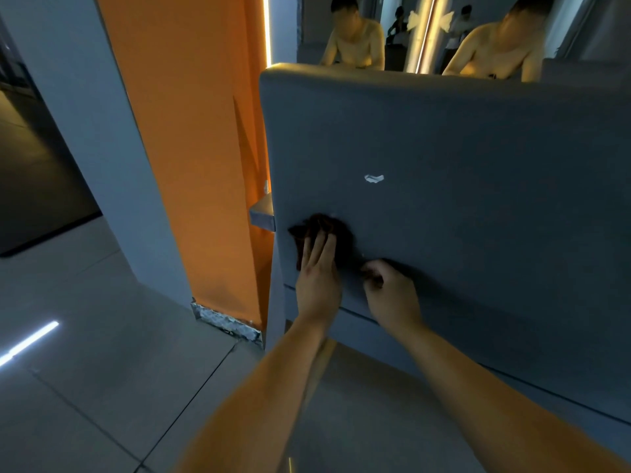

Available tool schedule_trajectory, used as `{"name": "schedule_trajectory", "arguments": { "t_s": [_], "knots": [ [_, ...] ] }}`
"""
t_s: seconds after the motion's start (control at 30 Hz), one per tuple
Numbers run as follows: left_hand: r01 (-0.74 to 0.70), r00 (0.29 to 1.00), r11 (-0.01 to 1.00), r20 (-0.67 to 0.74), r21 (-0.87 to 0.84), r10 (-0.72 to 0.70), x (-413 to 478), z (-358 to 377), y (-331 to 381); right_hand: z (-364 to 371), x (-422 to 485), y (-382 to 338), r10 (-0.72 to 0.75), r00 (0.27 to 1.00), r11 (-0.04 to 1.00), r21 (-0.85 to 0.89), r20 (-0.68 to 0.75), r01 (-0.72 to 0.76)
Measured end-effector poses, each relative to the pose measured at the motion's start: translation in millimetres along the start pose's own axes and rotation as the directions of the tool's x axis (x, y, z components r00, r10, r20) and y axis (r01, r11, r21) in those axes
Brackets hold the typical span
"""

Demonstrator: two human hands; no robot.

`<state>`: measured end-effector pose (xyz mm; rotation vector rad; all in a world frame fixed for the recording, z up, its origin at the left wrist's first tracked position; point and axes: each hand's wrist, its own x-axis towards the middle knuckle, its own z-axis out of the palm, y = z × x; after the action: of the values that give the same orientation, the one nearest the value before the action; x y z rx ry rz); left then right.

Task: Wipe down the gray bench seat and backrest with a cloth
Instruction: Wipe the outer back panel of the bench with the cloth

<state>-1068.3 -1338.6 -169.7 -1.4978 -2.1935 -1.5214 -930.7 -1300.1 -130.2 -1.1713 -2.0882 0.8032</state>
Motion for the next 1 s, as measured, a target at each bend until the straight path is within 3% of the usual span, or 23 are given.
{"name": "schedule_trajectory", "arguments": {
  "t_s": [0.1,0.27,0.4,0.53,0.7,0.83,1.0],
  "knots": [
    [0.083,0.995,0.997,0.046,0.008,-0.083,-15.0,0.6,-19.5,-0.4,1.3,-0.5,0.021,1.0,1.0,-0.003,0.0,-0.021],
    [0.117,0.992,0.984,-0.036,-0.135,-0.123,-15.0,2.7,1.3,6.8,-0.9,3.5,0.058,0.997,0.998,-0.017,0.057,-0.057],
    [-0.062,0.994,0.991,-0.101,-0.117,0.05,14.1,-4.2,36.2,13.7,0.4,10.4,0.009,1.0,0.999,-0.047,0.014,-0.008],
    [-0.08,0.992,0.996,-0.099,0.04,0.084,16.0,5.9,17.8,13.5,6.6,16.7,0.062,0.998,0.998,0.007,0.032,-0.062],
    [0.037,0.999,0.998,-0.007,0.049,-0.037,-10.6,6.9,-8.8,12.6,4.1,15.2,0.078,0.995,0.997,0.02,0.056,-0.079],
    [0.071,0.997,0.996,-0.022,-0.058,-0.073,-9.7,4.7,6.5,16.9,-1.2,17.1,0.085,0.995,0.996,0.002,0.056,-0.085],
    [-0.098,0.993,0.995,-0.06,0.005,0.098,11.7,0.4,20.7,17.4,0.2,15.2,0.078,0.997,0.996,-0.036,0.005,-0.078]
  ]
}}
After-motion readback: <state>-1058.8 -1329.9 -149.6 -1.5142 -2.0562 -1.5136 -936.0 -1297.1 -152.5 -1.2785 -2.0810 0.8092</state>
